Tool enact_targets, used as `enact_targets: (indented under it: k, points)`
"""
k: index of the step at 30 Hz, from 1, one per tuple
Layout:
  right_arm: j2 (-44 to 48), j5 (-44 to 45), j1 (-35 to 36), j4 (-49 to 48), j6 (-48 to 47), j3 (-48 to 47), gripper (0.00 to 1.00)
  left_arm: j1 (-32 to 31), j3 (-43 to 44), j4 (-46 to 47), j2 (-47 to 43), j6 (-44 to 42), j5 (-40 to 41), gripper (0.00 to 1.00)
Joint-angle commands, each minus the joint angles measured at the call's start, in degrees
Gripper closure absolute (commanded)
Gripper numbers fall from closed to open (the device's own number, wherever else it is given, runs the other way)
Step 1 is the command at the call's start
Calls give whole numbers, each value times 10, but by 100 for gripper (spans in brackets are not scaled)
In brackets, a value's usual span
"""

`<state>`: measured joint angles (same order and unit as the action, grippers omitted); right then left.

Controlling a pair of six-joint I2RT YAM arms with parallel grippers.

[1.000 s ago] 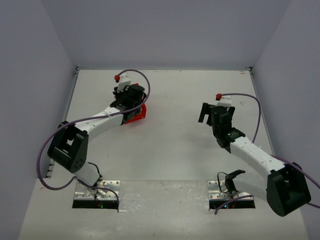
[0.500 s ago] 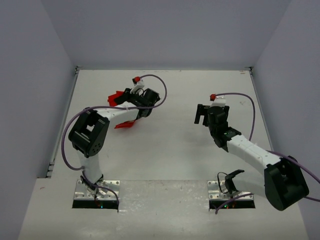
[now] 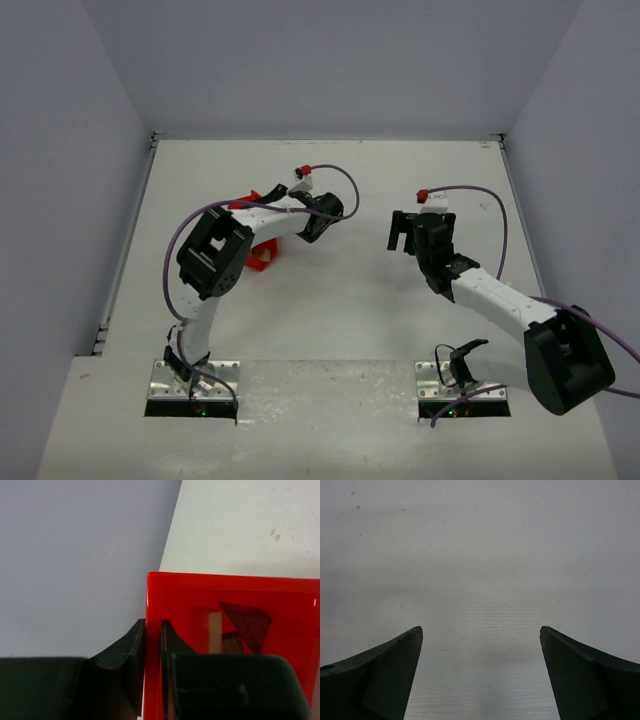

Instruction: Build the wood block tower

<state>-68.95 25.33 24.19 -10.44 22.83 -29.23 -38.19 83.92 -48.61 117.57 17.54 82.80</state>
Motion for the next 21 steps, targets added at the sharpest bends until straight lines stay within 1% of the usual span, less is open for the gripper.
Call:
enact_targets:
  k: [1, 4, 8, 12, 16, 17, 21]
  points:
    - [-2, 2, 5, -11, -6, -19, 1, -15, 67, -269, 51, 146, 98, 100]
    - [-5, 2, 4, -8, -6, -21, 1, -25, 74, -269, 73, 97, 114, 100]
    - [-6, 0, 5, -6, -9, -21, 1, -34, 81, -269, 78, 44, 133, 100]
    - [-11, -5, 5, -9, -11, -21, 1, -40, 117, -270, 104, -30, 138, 100]
    - [-18, -1, 5, 0, -11, -26, 1, -48, 113, -269, 116, -46, 138, 100]
    - [-18, 1, 4, 6, -9, -28, 1, -51, 110, -264, 122, -52, 138, 100]
    - [-21, -19, 5, 9, -9, -31, 1, -71, 111, -206, 141, -145, 137, 100]
